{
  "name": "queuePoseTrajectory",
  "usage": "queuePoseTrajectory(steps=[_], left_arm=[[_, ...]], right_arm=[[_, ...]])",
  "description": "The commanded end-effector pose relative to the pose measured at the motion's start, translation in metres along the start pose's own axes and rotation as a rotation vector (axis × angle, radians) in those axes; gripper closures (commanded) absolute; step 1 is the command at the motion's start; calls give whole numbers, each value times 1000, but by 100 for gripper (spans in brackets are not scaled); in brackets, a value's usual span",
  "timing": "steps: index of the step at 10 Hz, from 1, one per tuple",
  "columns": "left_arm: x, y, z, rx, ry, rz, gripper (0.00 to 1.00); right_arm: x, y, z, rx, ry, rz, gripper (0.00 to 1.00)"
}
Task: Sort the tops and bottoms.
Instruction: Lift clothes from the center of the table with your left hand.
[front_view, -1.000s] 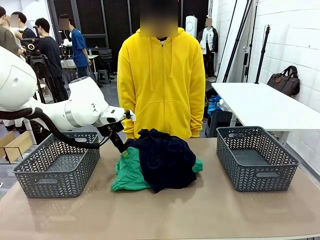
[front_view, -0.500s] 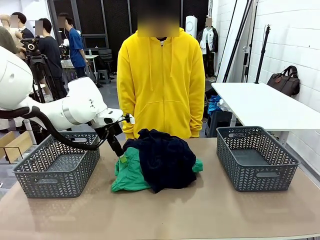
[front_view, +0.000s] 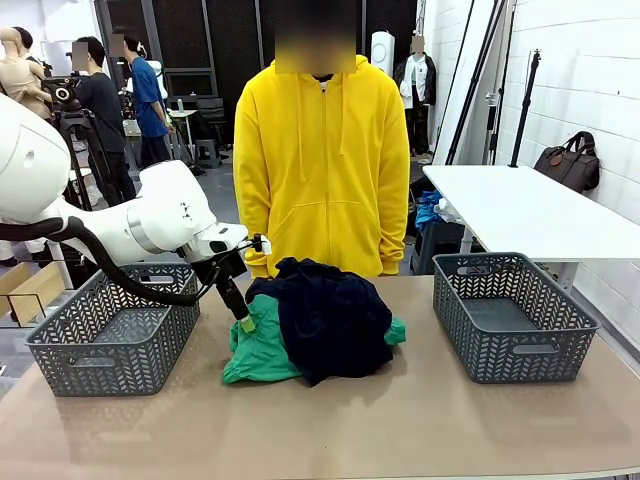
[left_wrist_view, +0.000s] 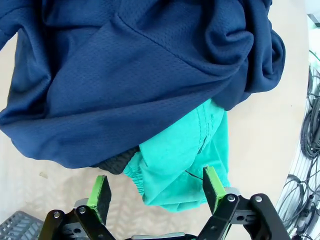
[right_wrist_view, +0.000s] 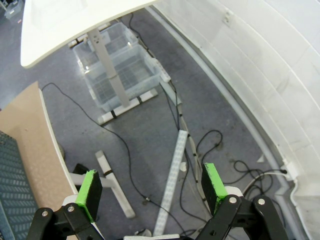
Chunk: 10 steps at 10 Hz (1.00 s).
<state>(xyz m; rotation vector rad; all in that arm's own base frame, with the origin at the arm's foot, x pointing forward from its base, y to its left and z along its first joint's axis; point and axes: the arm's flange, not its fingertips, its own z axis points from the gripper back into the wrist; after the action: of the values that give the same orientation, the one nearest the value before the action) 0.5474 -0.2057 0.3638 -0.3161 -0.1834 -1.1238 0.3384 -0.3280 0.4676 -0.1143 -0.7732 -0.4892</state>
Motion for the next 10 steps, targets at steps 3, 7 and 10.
queuePoseTrajectory(steps=[3,7,10], left_arm=[[-2,1,1,-17,-34,-28,80],[-3,0,1,-30,-37,-33,100],[-6,-4,4,-46,-45,-39,100]], right_arm=[[-1,1,2,-3,5,11,0],[-1,1,2,-3,5,11,0],[-1,1,2,-3,5,11,0]])
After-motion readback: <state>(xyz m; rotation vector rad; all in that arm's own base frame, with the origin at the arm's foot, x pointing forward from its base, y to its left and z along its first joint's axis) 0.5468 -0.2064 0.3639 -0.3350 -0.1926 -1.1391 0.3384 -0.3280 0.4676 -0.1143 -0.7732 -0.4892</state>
